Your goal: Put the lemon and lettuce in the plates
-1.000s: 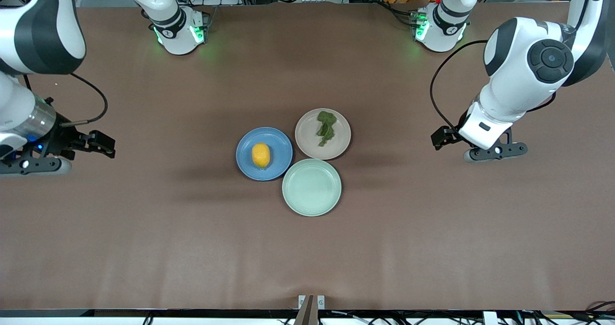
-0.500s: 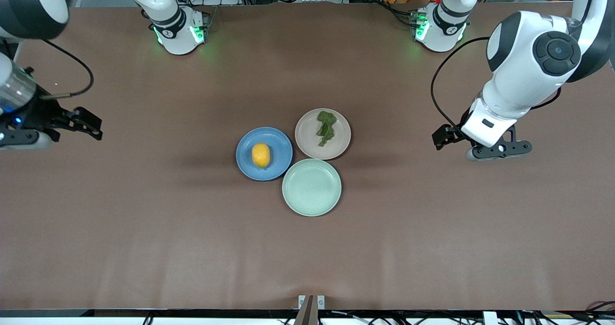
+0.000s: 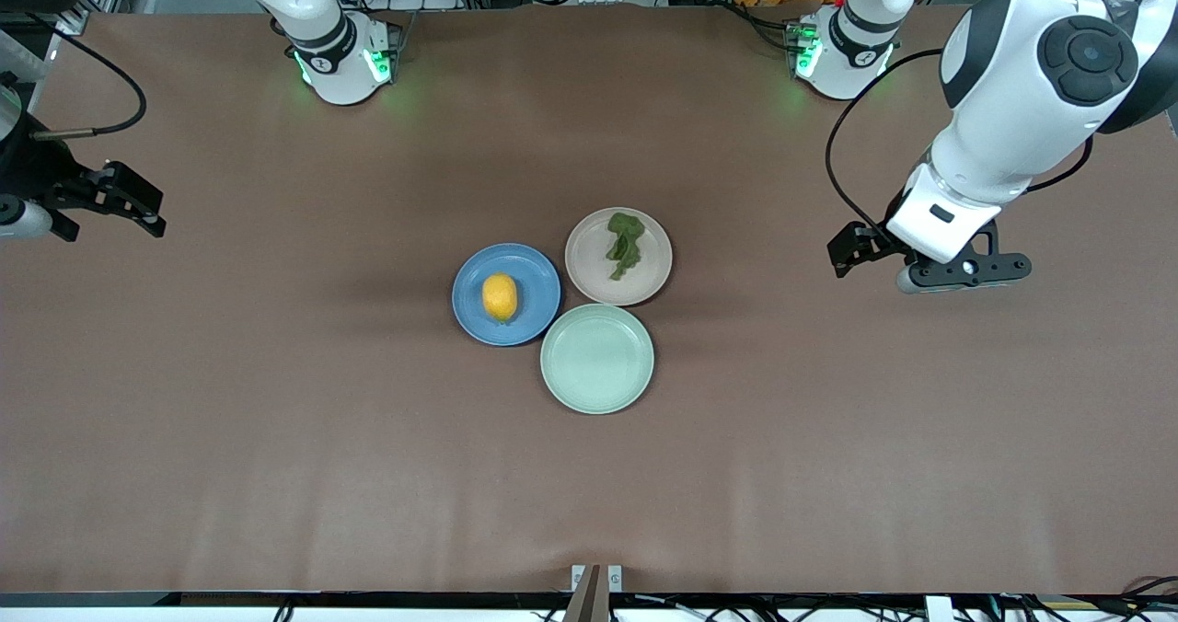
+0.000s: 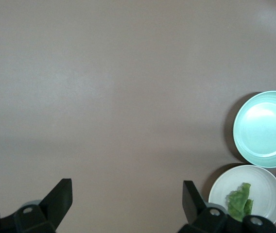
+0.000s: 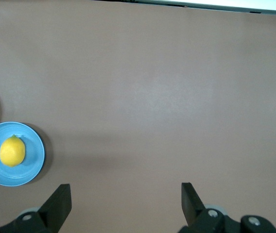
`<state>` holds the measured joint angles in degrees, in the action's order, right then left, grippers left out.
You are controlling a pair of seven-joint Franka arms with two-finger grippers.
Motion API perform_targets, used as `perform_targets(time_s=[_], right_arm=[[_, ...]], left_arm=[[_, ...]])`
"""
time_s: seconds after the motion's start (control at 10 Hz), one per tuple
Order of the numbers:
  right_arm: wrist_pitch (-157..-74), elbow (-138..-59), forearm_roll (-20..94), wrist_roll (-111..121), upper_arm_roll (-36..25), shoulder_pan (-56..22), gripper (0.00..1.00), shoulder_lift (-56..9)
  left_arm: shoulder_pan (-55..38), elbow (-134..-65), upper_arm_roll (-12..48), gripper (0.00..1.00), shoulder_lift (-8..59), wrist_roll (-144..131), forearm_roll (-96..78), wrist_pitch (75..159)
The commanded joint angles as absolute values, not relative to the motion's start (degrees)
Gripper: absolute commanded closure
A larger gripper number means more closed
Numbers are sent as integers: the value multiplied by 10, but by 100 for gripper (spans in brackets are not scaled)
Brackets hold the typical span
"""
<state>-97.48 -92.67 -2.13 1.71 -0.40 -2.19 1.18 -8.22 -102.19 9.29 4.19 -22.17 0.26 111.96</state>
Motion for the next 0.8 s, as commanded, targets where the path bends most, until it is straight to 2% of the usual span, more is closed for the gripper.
perform_targets(time_s=[0.0,0.1,0.7], right_arm=[[-964,-930,-23,7,-13,-22,0,17],[-964,-925,-19,4,-31,-33,0,16],[-963,-915,-11,-12,-46,-35,0,10]], left_arm=[[-80,-985,94,0,39,-216,-10,1080],[-81,-977,94,0,40,-216,-9,1068],[-77,-976,94,0,45,-209,-11,1066]])
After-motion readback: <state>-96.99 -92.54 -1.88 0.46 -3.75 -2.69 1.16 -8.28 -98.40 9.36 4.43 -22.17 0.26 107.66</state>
